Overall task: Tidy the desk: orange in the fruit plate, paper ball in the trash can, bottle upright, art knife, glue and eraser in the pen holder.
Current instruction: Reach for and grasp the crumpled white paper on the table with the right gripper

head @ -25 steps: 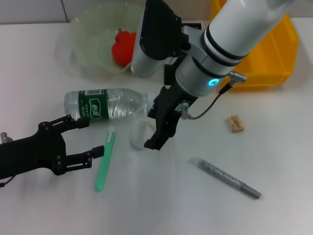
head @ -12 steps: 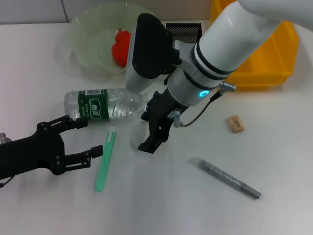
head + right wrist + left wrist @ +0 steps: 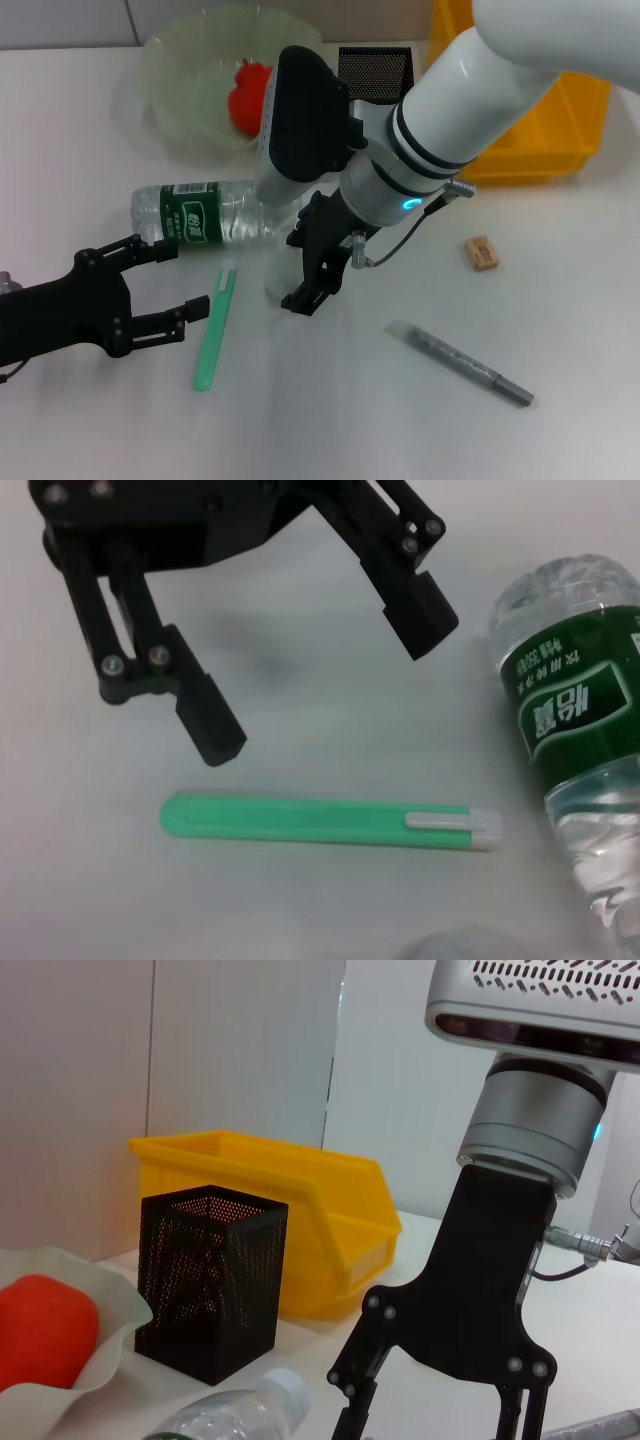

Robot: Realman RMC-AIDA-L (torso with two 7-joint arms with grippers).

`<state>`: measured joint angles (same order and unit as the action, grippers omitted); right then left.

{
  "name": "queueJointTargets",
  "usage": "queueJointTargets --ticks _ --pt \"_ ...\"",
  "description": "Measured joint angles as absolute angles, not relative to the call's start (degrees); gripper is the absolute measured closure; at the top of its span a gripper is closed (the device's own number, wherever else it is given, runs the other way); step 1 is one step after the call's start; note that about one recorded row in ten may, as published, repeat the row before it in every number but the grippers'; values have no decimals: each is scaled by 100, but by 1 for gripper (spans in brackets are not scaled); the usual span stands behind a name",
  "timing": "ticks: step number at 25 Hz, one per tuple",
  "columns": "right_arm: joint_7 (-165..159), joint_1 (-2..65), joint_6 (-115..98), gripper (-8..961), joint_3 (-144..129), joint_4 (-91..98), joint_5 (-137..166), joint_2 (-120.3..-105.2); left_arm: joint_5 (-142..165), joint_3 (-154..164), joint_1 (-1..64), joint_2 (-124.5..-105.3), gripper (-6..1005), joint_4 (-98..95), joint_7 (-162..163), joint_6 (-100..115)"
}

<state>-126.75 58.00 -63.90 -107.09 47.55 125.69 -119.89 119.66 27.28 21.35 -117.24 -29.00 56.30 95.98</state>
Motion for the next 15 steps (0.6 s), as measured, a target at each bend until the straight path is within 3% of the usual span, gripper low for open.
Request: queueJointTargets --ticks 11,15 --pt "-12691 5800 -6381 289 -10723 4755 12539 -11988 11953 2730 2126 -11724 159 -2900 5625 9617" --pt "-12732 5801 -6422 419 -10718 4786 12533 -11988 11953 2733 2127 -11724 159 -2900 5623 9622"
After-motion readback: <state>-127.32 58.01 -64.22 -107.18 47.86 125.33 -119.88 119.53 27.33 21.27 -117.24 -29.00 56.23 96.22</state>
